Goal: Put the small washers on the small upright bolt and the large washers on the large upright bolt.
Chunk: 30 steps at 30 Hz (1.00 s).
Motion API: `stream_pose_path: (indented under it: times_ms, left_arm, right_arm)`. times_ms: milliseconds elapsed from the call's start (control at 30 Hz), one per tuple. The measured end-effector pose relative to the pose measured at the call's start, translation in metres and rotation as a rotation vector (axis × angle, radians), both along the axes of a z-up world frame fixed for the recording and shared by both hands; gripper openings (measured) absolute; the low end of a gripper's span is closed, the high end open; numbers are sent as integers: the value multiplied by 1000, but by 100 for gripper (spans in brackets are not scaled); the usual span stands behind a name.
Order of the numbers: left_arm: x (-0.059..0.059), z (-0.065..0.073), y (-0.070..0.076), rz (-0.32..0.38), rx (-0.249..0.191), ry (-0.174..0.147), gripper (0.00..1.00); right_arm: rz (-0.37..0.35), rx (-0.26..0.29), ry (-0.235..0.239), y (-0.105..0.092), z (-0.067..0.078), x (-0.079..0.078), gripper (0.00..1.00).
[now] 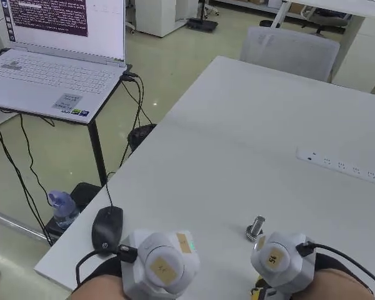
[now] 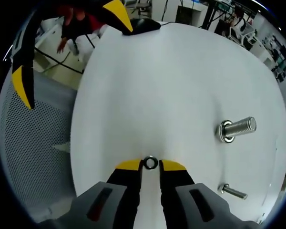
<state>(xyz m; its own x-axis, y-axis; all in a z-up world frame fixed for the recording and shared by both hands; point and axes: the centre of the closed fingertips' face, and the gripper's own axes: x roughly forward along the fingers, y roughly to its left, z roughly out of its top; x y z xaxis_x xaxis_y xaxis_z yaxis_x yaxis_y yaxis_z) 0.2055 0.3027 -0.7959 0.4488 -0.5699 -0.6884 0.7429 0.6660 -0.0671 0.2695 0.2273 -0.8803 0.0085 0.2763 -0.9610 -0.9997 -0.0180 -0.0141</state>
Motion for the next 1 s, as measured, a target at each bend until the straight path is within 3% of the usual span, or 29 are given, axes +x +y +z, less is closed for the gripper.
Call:
stream_pose_path:
  times_ms: [567, 1000]
  left_arm:
    - [1, -1, 1, 2, 2, 4, 76]
    - [2, 0, 0, 9, -5, 1, 76]
  right_arm:
    - [21, -39, -9, -2, -1, 0, 14]
    - [-16, -24, 7, -3, -2, 1, 12]
